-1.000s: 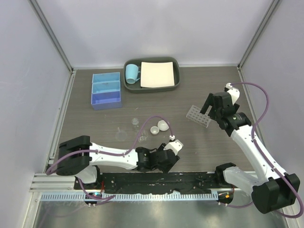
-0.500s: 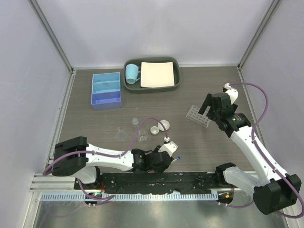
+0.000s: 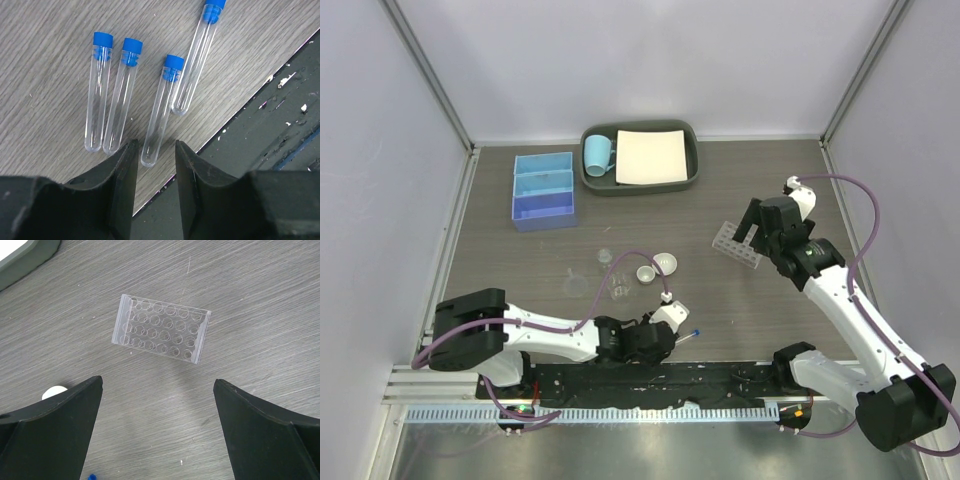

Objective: Organize the chemistry lab equipment

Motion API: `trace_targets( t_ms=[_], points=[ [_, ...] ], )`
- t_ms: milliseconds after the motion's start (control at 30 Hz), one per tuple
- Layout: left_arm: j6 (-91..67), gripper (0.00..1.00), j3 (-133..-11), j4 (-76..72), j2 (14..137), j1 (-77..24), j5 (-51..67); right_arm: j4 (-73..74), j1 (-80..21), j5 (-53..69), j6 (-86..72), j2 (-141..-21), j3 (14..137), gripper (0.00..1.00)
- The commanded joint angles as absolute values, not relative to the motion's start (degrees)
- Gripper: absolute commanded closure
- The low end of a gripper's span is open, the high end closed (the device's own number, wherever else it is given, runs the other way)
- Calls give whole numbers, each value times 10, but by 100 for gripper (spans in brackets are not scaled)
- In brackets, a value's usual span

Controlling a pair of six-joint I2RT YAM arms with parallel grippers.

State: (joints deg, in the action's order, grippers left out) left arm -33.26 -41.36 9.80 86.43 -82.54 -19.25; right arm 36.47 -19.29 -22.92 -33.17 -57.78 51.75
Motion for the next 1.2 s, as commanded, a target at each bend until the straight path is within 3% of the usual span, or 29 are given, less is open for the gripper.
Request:
trace_targets(
  t_ms=[0,233,467,767,1167],
  points=[
    [-346,61,-403,63,849,-831,-185,356,-201,-243,-342,-580,515,1],
    [-351,66,-394,64,851,-832,-190,354,-207,-247,-346,-580,508,1],
    [-353,85,-391,74,853,-833,-199,351,-213,-244,-347,-579,502,1],
    [-347,97,-419,115,850,-840,-208,354,-216,-245,-347,-572,499,1],
    [-306,99,-526,257,714,-873,-214,394,-218,-193,-329,-525,520,1]
  ],
)
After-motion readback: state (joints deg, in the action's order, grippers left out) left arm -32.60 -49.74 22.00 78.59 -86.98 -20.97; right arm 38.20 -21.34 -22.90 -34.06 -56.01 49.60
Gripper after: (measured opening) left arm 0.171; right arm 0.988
